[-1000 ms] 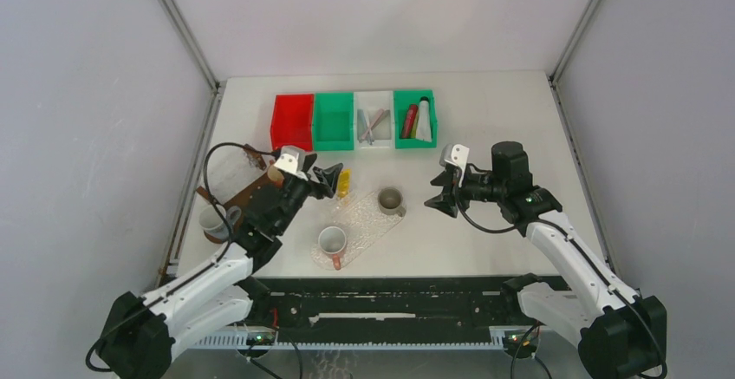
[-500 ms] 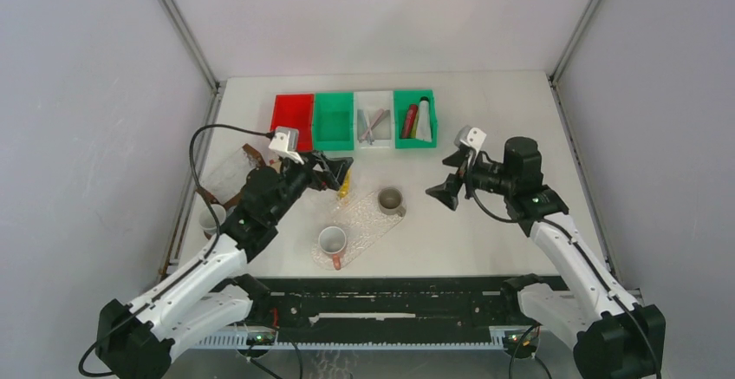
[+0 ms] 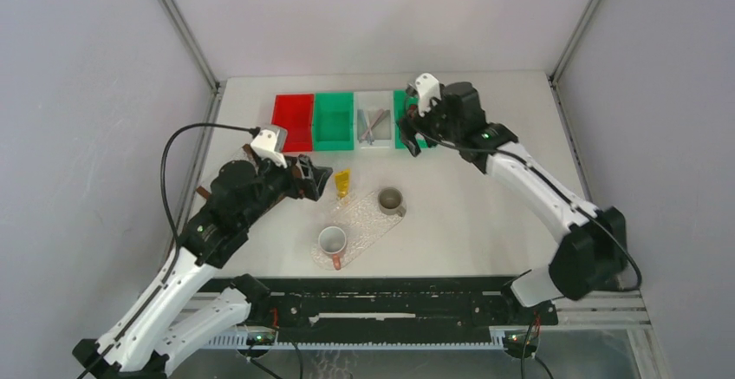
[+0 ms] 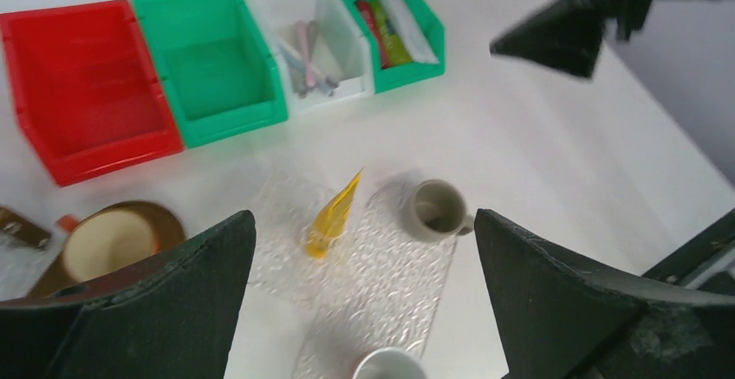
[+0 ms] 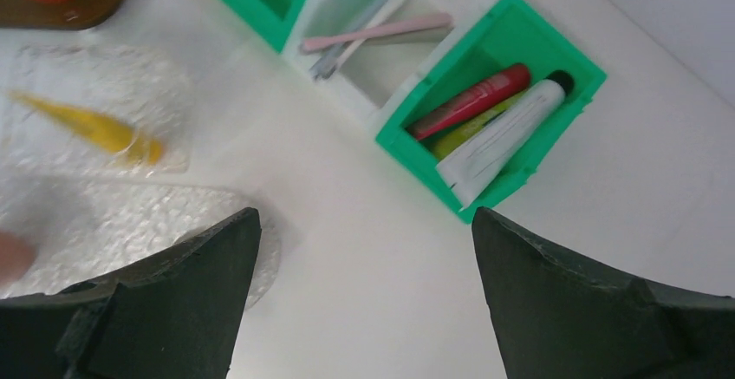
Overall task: Prepare toiletry sets of a toothbrush and toothpaste on the tray
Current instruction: Pick up the toothpaste from the storage box.
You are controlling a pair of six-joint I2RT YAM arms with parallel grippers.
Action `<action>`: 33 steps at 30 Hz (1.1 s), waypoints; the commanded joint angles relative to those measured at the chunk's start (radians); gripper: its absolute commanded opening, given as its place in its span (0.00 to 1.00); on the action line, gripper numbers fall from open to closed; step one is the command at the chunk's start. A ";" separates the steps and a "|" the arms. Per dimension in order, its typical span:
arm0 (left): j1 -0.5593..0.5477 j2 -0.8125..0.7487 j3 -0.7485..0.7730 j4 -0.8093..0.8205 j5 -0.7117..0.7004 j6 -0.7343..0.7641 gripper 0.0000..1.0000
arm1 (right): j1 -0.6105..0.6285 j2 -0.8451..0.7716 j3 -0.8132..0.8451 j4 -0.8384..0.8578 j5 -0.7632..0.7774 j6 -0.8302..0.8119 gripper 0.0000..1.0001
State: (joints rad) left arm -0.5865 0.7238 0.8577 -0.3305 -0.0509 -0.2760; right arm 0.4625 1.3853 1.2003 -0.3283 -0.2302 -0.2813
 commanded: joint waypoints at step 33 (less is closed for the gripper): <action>0.256 -0.302 -0.178 -0.068 0.154 0.158 1.00 | 0.020 0.852 0.685 -0.213 0.668 0.073 0.61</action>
State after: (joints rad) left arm -0.3435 0.4248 0.6781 -0.4355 0.0837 -0.1299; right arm 0.4942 2.2318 1.8431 -0.5518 0.4091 -0.2104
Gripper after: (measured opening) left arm 0.998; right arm 0.625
